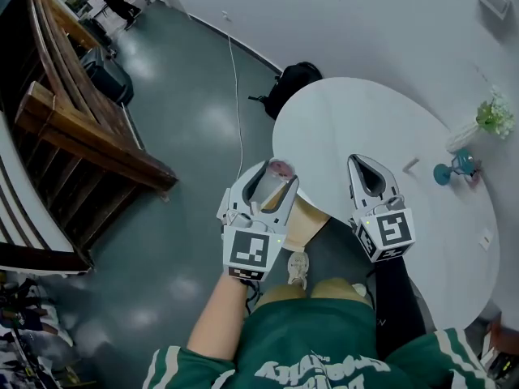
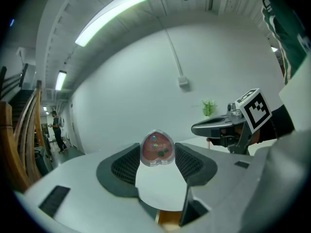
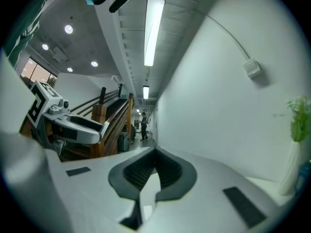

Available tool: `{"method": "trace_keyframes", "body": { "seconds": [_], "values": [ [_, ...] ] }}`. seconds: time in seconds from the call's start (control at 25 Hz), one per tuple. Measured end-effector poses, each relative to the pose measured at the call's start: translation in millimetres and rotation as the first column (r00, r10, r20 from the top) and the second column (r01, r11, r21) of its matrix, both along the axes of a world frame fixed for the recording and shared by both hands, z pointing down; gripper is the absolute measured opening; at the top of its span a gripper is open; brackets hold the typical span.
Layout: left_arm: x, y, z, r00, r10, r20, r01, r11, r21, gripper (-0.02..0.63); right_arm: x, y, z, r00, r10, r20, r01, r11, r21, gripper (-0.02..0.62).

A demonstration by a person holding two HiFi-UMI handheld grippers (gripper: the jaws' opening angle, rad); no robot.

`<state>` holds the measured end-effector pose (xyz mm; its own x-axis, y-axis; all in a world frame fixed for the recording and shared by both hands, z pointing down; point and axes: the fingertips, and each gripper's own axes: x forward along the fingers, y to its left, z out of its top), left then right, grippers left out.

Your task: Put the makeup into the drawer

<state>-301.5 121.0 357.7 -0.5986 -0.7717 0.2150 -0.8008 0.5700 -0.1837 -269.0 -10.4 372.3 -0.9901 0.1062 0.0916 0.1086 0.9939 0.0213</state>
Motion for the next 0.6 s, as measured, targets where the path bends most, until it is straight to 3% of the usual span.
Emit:
{"method": "trace_keyframes", "body": {
  "seconds": [0.2, 0.32, 0.48, 0.6],
  "values": [
    [-5, 6, 31, 0.997, 0.070, -0.036, -0.072, 0.995, -0.062, 0.230, -12, 6, 11, 1.000, -0.001, -0.030, 0.001, 1.000, 0.016, 0.005],
    [3, 10, 67, 0.982, 0.159, -0.104, -0.174, 0.973, -0.154, 0.230, -12, 6, 18, 0.998, 0.017, -0.054, -0.016, 1.000, 0.027, 0.005],
    [16, 11, 119, 0.944, 0.266, -0.198, -0.314, 0.906, -0.283, 0.230, -9, -2, 27, 0.996, 0.045, -0.081, -0.042, 0.998, 0.042, 0.005],
    [29, 8, 164, 0.896, 0.323, -0.305, -0.423, 0.832, -0.360, 0.230, -4, -10, 35, 0.992, 0.073, -0.104, -0.068, 0.997, 0.047, 0.005]
  ]
}}
